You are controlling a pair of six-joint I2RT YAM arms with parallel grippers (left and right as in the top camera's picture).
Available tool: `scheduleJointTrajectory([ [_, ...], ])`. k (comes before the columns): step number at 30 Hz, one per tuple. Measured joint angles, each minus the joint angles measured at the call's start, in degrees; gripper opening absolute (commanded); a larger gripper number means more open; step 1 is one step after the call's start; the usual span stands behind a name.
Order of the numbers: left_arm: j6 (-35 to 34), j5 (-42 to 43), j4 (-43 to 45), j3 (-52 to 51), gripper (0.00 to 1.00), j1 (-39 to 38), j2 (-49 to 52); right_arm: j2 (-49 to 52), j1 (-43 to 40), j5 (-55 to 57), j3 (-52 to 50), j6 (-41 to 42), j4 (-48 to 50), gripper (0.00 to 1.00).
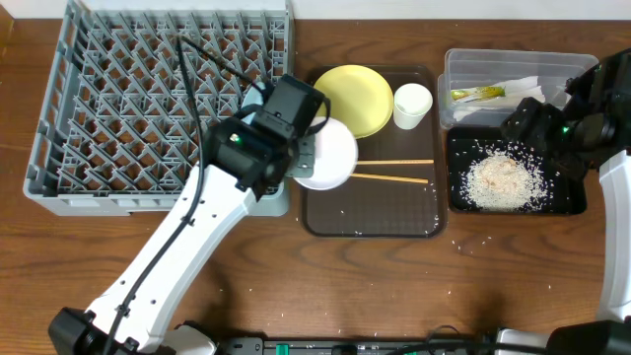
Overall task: Sort waste into correct bins and load items into the dishwasher
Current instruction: 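Lower the left gripper and grasp the pale pink bowl's rim, then lift the pink bowl and carry it left into the dish rack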
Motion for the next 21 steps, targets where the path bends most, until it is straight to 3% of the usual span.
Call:
scheduleJointTrajectory([
  [21,0.0,-7.6,-2.6,0.0,0.07,2.4,1.4,0.0,0.0,0.0,0.0,0.0,0.0,0.99],
])
